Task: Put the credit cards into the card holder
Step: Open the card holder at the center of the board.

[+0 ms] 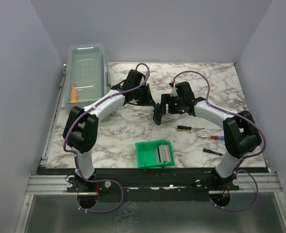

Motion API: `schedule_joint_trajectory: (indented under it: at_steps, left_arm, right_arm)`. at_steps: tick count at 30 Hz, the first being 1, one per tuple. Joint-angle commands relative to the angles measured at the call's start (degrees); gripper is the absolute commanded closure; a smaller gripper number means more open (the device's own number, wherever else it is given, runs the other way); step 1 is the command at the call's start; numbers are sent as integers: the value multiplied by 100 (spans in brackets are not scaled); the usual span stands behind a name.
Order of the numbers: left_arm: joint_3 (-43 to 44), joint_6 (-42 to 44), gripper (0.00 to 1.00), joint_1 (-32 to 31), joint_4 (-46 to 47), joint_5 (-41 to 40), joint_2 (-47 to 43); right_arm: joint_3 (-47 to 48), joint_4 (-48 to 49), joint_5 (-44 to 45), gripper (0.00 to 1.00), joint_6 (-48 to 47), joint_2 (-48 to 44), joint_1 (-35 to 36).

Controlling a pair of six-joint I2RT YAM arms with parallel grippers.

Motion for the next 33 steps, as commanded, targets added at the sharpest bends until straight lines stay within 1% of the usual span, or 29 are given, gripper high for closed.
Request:
schedule_joint_trajectory:
  at_steps: [1,6,13,18,22,26,30,33]
  left_arm:
    - [133,-4,100,7,-16,165,-116]
    - [98,13,100,7,-38,156,-142]
    - [71,31,100,9,-57,173,-193]
    - [59,33,100,16,-67,182,-251]
    - [54,53,100,15,-85,174,-296]
    - [36,81,100,15,-123,135,-347]
    - [23,144,100,36,-188,33,-387]
    - [-2,184,100,74,-246,-8,-386]
  right_arm:
    - [-72,310,-308,24,166,-187,13]
    - [-135,478,-521,24,481,-210,8]
    - [-107,510,-630,26,550,-43,13]
    - [-86,468,-537,28,557,62,13]
    - [-32,372,-430,33,599,167,12]
    - [-49,280,-285,43,660,199,13]
    - [-173,260,-48,50,806,31,13]
    - [-244,291,-33,56,835,-50,5]
